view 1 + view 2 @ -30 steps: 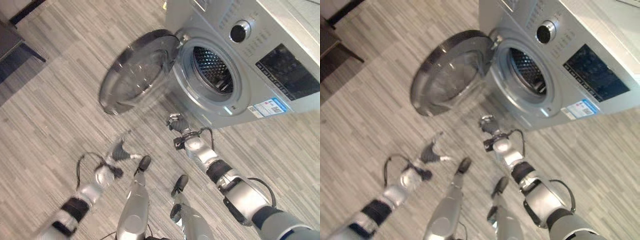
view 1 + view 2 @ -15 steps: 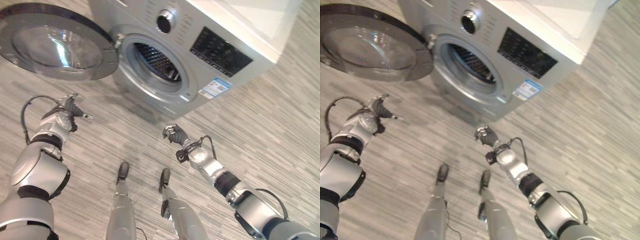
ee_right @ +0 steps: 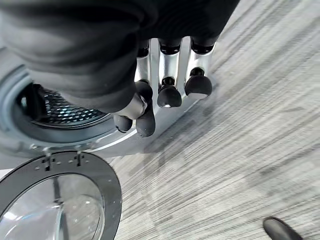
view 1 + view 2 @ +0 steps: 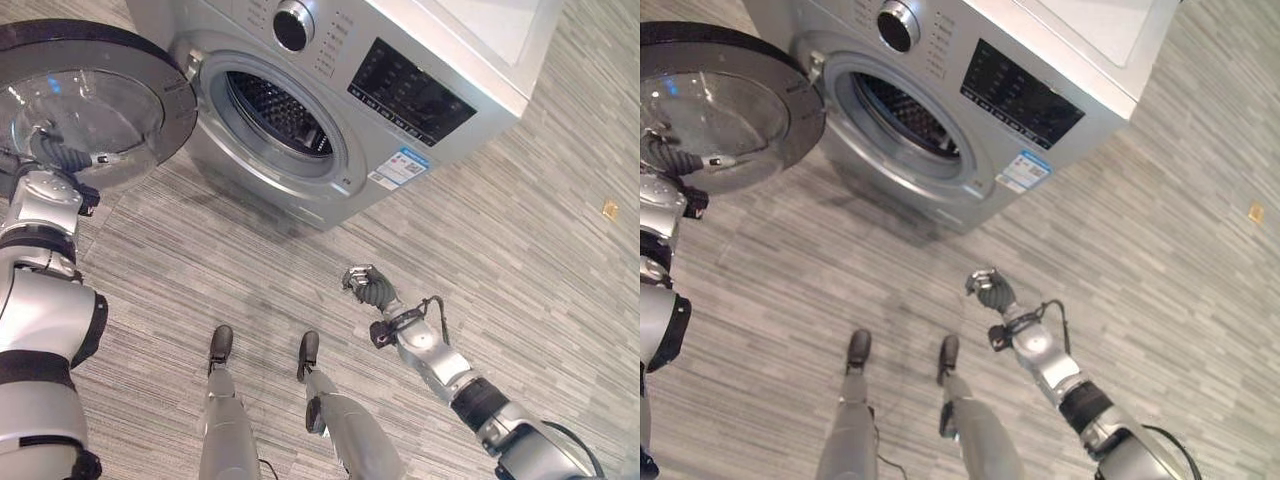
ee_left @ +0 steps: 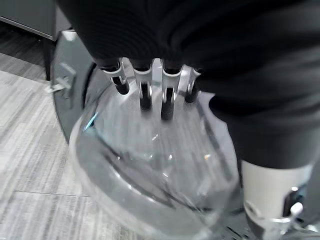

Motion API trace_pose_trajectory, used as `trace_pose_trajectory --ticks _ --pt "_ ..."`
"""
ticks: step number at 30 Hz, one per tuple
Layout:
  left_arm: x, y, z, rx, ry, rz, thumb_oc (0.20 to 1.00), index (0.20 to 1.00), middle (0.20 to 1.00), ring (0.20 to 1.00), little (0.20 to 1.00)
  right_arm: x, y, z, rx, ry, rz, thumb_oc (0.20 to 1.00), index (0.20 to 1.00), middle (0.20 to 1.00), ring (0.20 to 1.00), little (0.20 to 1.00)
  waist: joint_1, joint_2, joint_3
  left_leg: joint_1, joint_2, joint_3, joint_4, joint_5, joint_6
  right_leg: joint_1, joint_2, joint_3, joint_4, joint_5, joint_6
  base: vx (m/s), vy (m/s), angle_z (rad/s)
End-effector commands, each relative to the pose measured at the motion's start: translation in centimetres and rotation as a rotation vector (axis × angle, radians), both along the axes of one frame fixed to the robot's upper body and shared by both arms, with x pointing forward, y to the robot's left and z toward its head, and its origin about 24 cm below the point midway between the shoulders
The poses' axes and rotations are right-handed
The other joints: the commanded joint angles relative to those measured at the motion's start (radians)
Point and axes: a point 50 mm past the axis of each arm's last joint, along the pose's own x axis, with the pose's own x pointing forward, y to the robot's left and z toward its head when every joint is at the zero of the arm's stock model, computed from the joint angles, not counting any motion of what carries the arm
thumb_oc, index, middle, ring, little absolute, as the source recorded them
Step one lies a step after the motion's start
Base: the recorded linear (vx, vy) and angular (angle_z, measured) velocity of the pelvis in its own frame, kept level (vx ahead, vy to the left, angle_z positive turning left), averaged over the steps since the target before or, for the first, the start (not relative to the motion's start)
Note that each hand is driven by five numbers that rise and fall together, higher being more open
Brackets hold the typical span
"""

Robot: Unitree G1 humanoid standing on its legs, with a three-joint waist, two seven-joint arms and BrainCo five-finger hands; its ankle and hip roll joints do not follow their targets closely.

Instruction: Grab the laundry basket,head to the washer,open it,put in the laundry and shut it.

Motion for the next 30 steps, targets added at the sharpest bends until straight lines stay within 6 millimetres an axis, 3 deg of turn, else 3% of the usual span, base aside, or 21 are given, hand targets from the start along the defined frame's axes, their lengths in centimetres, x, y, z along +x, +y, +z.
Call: trace_pose_trajectory --ticks 1,5,15,18,20,21,22,23,25,28,29,30 --pt "-1.8 2.1 3.9 -0.009 -0.138 0.091 1.000 1.000 1.000 1.000 1.000 0.5 -1.1 2.5 0.061 -0.124 -0.041 0.200 0.200 0.200 0.200 0.200 0.012 -0.037 0.061 0.086 -0.040 0.038 0.001 -0.106 0.073 0.033 -0.052 0.060 -0.001 0.018 0.096 0.00 0.000 0.00" --pt "-2.8 3.3 3.7 -0.042 -0.162 0.144 1.000 1.000 1.000 1.000 1.000 0.1 -2.0 2.9 0.065 -0.145 -0.049 0.200 0.200 0.200 0.200 0.200 0.009 -0.048 0.066 0.087 -0.034 0.046 0.001 -0.114 0.073 0.026 -0.044 0.070 -0.001 0.020 0.098 0.00 0.000 0.00" --pt "-3.4 4.1 2.3 -0.053 -0.156 0.178 1.000 1.000 1.000 1.000 1.000 -0.5 -3.0 2.2 0.024 -0.127 -0.047 0.200 0.200 0.200 0.200 0.200 0.005 -0.057 0.057 0.089 -0.031 0.050 0.001 -0.117 0.073 0.020 -0.042 0.075 -0.001 0.018 0.096 0.00 -0.001 0.00" --pt "-3.1 3.9 0.8 -0.074 -0.125 0.166 1.000 1.000 1.000 1.000 1.000 -0.8 -3.1 1.4 0.001 -0.092 -0.042 0.398 0.398 0.398 0.398 0.398 0.010 -0.048 0.048 0.103 -0.034 0.052 0.001 -0.121 0.074 0.032 -0.044 0.076 -0.001 0.014 0.095 0.01 -0.001 -0.03" --pt "-3.1 3.9 0.1 -0.078 -0.103 0.161 1.000 1.000 1.000 1.000 1.000 -0.9 -3.2 0.9 -0.012 -0.074 -0.043 0.451 0.451 0.451 0.451 0.451 0.013 -0.042 0.046 0.111 -0.035 0.057 0.001 -0.122 0.074 0.040 -0.046 0.076 -0.001 0.013 0.095 0.01 0.013 -0.04" --pt "-3.1 3.9 -0.9 -0.085 -0.076 0.156 1.000 1.000 1.000 1.000 1.000 -1.2 -3.4 0.3 -0.031 -0.045 -0.037 0.576 0.576 0.576 0.576 0.576 0.016 -0.032 0.035 0.123 -0.037 0.062 0.001 -0.126 0.075 0.050 -0.049 0.078 -0.001 0.011 0.095 0.01 0.024 -0.05" --pt "-3.1 3.8 -1.5 -0.090 -0.061 0.150 1.000 1.000 1.000 1.000 1.000 -1.3 -3.4 -0.1 -0.038 -0.029 -0.034 0.856 0.856 0.856 0.856 0.856 0.018 -0.027 0.029 0.131 -0.040 0.064 0.001 -0.128 0.076 0.056 -0.050 0.079 -0.001 0.010 0.095 0.02 0.024 -0.07" --pt "-3.1 3.8 -2.5 -0.095 -0.039 0.140 1.000 1.000 1.000 1.000 1.000 -1.5 -3.5 -0.5 -0.047 -0.010 -0.036 1.000 1.000 1.000 1.000 1.000 0.023 -0.020 0.027 0.148 -0.039 0.071 0.001 -0.137 0.077 0.071 -0.049 0.082 -0.001 0.007 0.095 0.01 0.012 -0.07" --pt "-3.2 3.8 -3.5 -0.092 -0.010 0.134 1.000 1.000 1.000 1.000 1.000 -1.6 -3.6 -0.9 -0.053 0.004 -0.036 1.000 1.000 1.000 1.000 1.000 0.021 -0.016 0.018 0.153 -0.043 0.075 0.001 -0.135 0.079 0.073 -0.053 0.083 -0.001 0.009 0.096 0.00 0.026 -0.08" --pt "-3.4 2.8 -8.2 -0.138 0.046 0.051 1.000 1.000 1.000 1.000 1.000 -2.3 -4.0 -2.4 -0.078 0.065 -0.042 1.000 1.000 1.000 1.000 1.000 0.032 0.011 -0.010 0.205 -0.051 0.098 0.002 -0.151 0.086 0.111 -0.063 0.096 0.003 0.005 0.096 0.04 0.054 -0.17" --pt "-3.5 2.9 -8.3 -0.140 0.048 0.052 1.000 1.000 1.000 1.000 1.000 -2.4 -4.0 -2.5 -0.080 0.066 -0.041 1.000 1.000 1.000 1.000 1.000 0.032 0.012 -0.010 0.207 -0.051 0.100 0.001 -0.151 0.086 0.113 -0.063 0.098 0.003 0.005 0.096 0.05 0.066 -0.22" --pt "-4.2 2.1 -11.8 -0.200 0.081 -0.003 1.000 1.000 1.000 1.000 1.000 -2.7 -4.8 -3.5 -0.114 0.106 -0.059 1.000 1.000 1.000 1.000 1.000 0.044 0.031 -0.030 0.242 -0.056 0.112 0.005 -0.163 0.092 0.135 -0.070 0.101 0.012 -0.004 0.094 0.05 0.080 -0.15"
